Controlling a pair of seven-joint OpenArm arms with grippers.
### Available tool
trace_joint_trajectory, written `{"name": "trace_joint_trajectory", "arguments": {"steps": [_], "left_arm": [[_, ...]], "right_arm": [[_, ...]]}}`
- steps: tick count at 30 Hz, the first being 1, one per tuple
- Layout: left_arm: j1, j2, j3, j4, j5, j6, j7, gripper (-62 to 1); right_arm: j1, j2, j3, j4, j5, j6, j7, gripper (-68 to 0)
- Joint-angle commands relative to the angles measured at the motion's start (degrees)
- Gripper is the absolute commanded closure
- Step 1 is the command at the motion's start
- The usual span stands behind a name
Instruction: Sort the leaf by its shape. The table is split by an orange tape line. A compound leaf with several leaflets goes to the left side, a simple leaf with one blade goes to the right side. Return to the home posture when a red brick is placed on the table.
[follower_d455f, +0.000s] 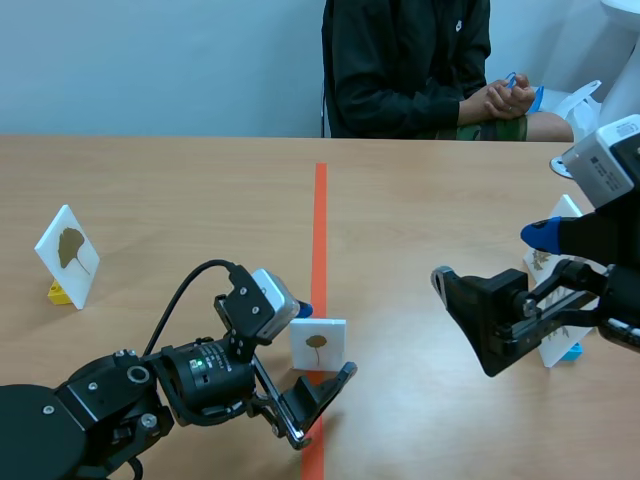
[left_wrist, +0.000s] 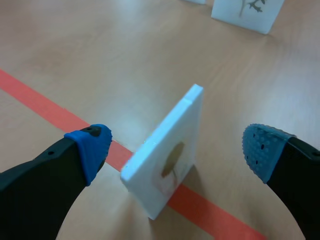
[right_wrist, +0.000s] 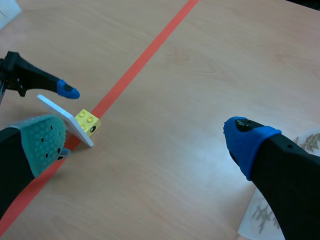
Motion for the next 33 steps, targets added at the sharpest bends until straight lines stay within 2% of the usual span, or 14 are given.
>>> {"name": "trace_joint_trajectory", "arguments": {"steps": [1, 9, 20, 24, 27, 33], "left_arm": [[-0.20, 0.13, 0.24, 0.07, -0.37, 0.63, -0.87, -43.7], [-0.20, 0.13, 0.66, -0.17, -0.37, 0.90, -0.85, -29.9], [-0.17, -0.04, 0.66, -0.98, -0.37, 1.90, -0.83, -5.4], [-0.17, -0.52, 0.63, -0.96, -1.14, 1.77, -0.85, -5.1], [-0.02, -1.14, 0.63, 0.13, -3.76, 1.03, -0.83, -5.1], [3.08, -5.22, -0.35, 9.16, -6.54, 1.05, 3.06, -5.1]], "right_arm": [[0.52, 0.15, 0.57, 0.33, 0.63, -0.02, 1.03, -67.9], [0.55, 0.15, 0.57, 0.33, 0.63, -0.02, 1.05, -67.9], [0.55, 0.15, 0.57, 0.33, 0.63, -0.02, 1.25, -67.9], [0.55, 0.15, 0.57, 0.33, 0.63, -0.02, 1.27, -67.9], [0.55, 0.15, 0.57, 0.33, 0.63, -0.02, 1.27, -67.9], [0.85, 0.15, 0.57, 0.33, 0.66, 0.00, 1.27, -67.9]]}}
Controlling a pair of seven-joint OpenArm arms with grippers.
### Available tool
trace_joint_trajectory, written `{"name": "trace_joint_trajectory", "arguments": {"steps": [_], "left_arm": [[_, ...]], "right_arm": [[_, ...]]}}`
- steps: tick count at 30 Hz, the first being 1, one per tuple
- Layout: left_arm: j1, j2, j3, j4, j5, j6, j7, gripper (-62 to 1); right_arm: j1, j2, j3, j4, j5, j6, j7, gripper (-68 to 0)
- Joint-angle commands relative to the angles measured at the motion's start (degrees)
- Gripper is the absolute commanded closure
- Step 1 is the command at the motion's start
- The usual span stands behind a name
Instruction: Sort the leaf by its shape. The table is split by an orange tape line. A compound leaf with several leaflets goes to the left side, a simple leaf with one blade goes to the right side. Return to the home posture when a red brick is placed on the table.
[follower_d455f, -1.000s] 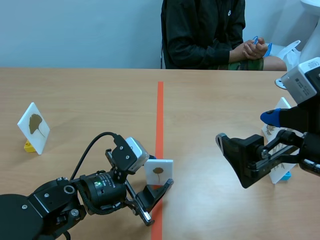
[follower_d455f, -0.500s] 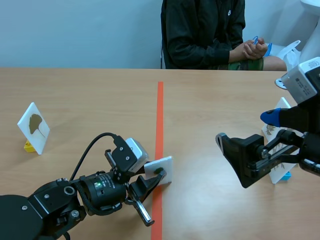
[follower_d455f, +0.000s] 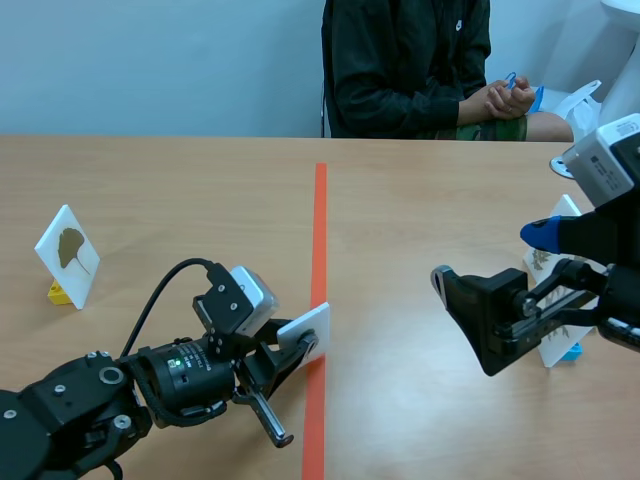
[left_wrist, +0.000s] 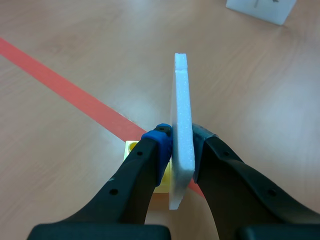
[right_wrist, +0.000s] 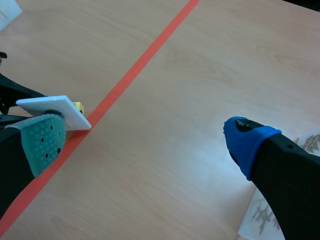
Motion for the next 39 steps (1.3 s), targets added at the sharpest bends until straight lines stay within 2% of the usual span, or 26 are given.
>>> {"name": "trace_joint_trajectory", "arguments": {"steps": [1, 7, 11, 13, 19, 24, 28, 39], "left_arm": [[2.34, -1.25, -1.88, 5.25, -2.21, -0.07, 0.42, -5.1], [13.44, -4.15, -12.33, 19.08, -8.35, 0.31, 3.96, -5.2], [19.74, -3.76, -21.49, 24.22, -17.18, 0.81, 7.93, -5.3], [21.94, -3.61, -25.46, 25.14, -19.71, 0.83, 9.14, -5.3], [25.20, -2.84, -35.36, 25.20, -19.71, 4.81, 9.70, -5.3], [25.09, -2.73, -39.89, 24.65, -19.71, 8.59, 9.70, -5.3], [24.20, -2.73, -41.20, 21.46, -19.71, 10.88, 9.66, -5.3], [16.74, -0.09, -41.35, 8.00, -19.71, 11.32, 7.06, -5.3]], "right_arm": [[0.85, 0.15, 0.57, 0.33, 0.63, 0.00, 1.09, -67.9], [1.64, 0.15, 0.57, 0.33, 0.63, 0.00, 1.25, -67.9], [1.62, 0.15, 0.57, 0.33, 0.63, 0.00, 1.22, -67.9], [1.62, 0.15, 0.57, 0.33, 0.63, 0.00, 1.25, -67.9], [1.64, 0.15, 0.57, 0.33, 0.63, 0.00, 1.27, -67.9], [1.64, 0.15, 0.57, 0.33, 0.63, 0.00, 1.27, -67.9], [1.64, 0.15, 0.57, 0.33, 0.63, 0.00, 1.27, -67.9], [1.77, 0.15, 0.57, 0.33, 0.61, 0.00, 1.25, -67.9]]}}
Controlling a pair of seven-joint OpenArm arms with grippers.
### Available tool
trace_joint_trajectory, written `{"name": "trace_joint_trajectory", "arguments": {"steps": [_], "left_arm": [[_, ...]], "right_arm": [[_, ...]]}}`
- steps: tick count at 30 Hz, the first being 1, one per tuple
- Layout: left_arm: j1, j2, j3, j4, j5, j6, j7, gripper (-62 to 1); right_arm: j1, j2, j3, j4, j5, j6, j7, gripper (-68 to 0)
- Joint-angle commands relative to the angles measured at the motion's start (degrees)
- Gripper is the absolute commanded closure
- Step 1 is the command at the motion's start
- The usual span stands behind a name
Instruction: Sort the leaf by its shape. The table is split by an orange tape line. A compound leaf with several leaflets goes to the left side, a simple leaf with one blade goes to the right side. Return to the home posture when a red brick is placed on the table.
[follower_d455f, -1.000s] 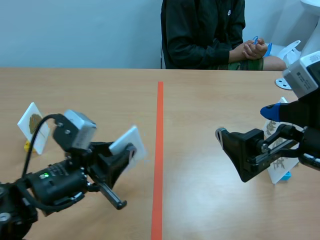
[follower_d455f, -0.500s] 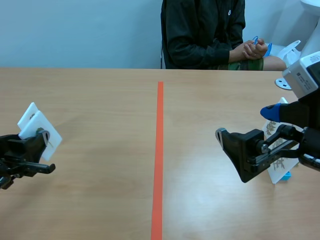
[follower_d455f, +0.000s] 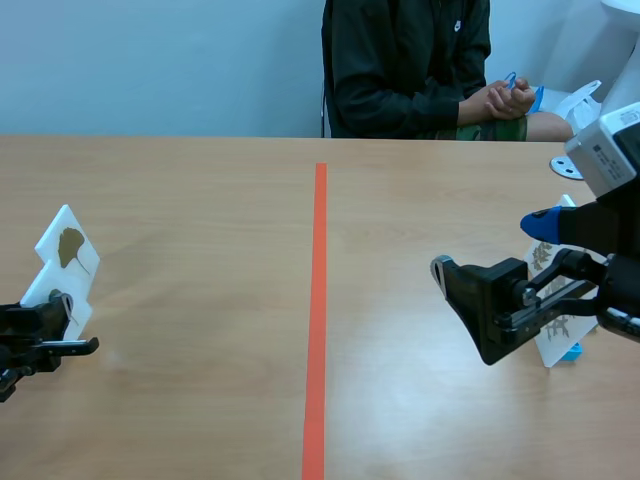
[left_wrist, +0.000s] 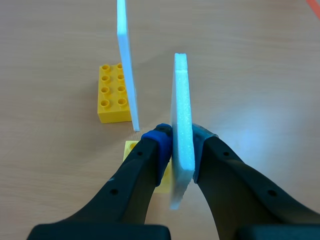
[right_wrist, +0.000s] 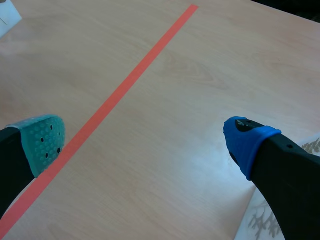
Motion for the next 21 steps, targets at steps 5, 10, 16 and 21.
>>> {"name": "trace_joint_trajectory", "arguments": {"steps": [5, 10, 16, 21], "left_arm": [[-3.78, 0.48, -0.13, -4.52, -0.17, 0.09, -3.93, -5.7], [-5.35, 0.76, -0.17, -8.20, -0.17, 0.57, -5.68, -5.7], [-6.25, 0.79, -0.17, -10.45, -0.17, 0.85, -5.81, -5.8], [-6.29, 0.81, -0.17, -10.73, -0.17, 0.85, -6.08, -9.7]], "right_arm": [[0.83, 0.15, 0.57, 0.33, 0.61, 0.00, 0.81, -67.9], [0.83, 0.15, 0.57, 0.33, 0.61, 0.00, 0.83, -67.9], [0.83, 0.15, 0.57, 0.33, 0.61, 0.00, 0.83, -67.9], [0.83, 0.15, 0.57, 0.33, 0.61, 0.00, 0.81, -67.9]]}}
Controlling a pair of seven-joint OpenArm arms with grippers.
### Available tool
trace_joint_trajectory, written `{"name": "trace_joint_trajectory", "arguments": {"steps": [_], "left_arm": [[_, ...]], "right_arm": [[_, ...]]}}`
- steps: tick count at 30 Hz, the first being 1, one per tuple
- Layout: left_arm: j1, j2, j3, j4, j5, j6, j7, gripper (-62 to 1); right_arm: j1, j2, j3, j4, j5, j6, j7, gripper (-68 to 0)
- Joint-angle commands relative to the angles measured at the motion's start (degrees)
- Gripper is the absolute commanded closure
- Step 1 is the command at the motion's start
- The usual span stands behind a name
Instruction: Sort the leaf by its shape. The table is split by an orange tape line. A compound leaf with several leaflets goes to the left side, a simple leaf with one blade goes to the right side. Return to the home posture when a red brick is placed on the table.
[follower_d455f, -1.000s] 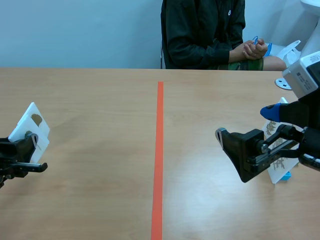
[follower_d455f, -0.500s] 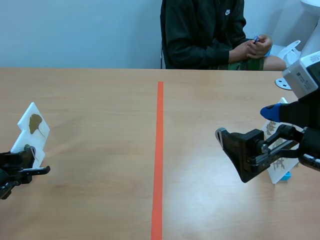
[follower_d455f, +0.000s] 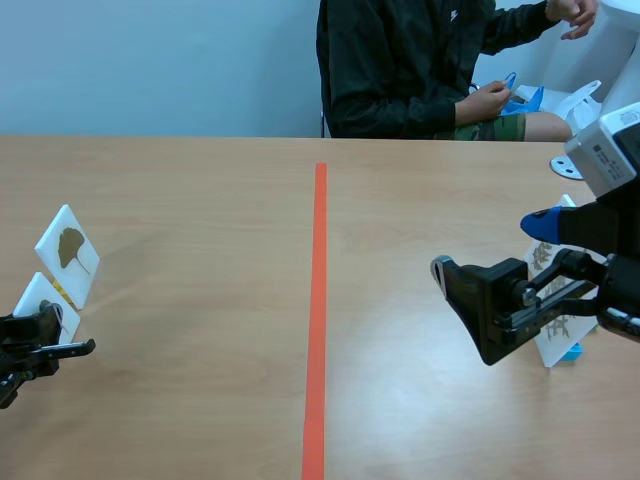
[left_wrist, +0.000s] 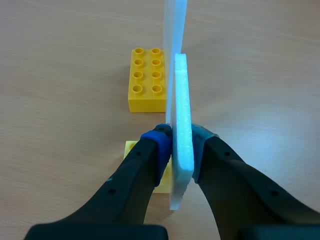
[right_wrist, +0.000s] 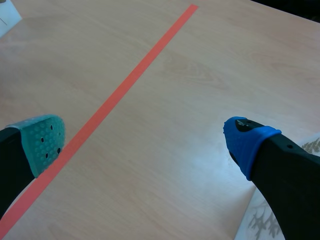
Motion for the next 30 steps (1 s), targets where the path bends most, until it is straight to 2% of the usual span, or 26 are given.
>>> {"name": "trace_joint_trajectory", "arguments": {"steps": [1, 3, 8, 12, 19, 22, 27, 30], "left_arm": [[-0.68, -0.02, -0.17, 0.87, -0.20, -0.04, -1.42, -9.7], [-0.66, -0.02, -0.17, 0.87, -0.20, -0.04, -1.84, -10.5], [-0.66, -0.02, -0.17, 0.87, -0.20, -0.04, -1.99, -19.7], [-0.66, -0.04, -0.17, 0.90, -0.17, -0.04, -2.03, -20.4], [-0.24, -0.07, -0.20, 2.47, -0.17, -0.04, -2.40, -38.9], [0.92, -0.07, -1.01, 5.53, -0.17, -0.04, -2.40, -44.8], [4.57, -0.11, -2.91, 13.68, -0.15, -0.13, -2.29, -49.5], [7.74, -0.46, -3.54, 19.74, -0.15, -0.46, -2.19, -57.5]], "right_arm": [[0.83, 0.15, 0.57, 0.33, 0.61, 0.00, 0.83, -67.9], [0.83, 0.15, 0.57, 0.33, 0.63, 0.00, 0.83, -67.9], [0.83, 0.15, 0.57, 0.33, 0.63, 0.00, 0.83, -67.9], [0.83, 0.15, 0.57, 0.33, 0.63, 0.00, 0.83, -67.9], [0.83, 0.15, 0.57, 0.33, 0.63, 0.00, 0.83, -67.9], [0.83, 0.15, 0.57, 0.33, 0.63, 0.00, 0.81, -67.9], [0.81, 0.13, 0.57, 0.33, 0.63, 0.00, 0.81, -67.9], [0.81, 0.13, 0.57, 0.33, 0.63, 0.00, 0.81, -67.9]]}}
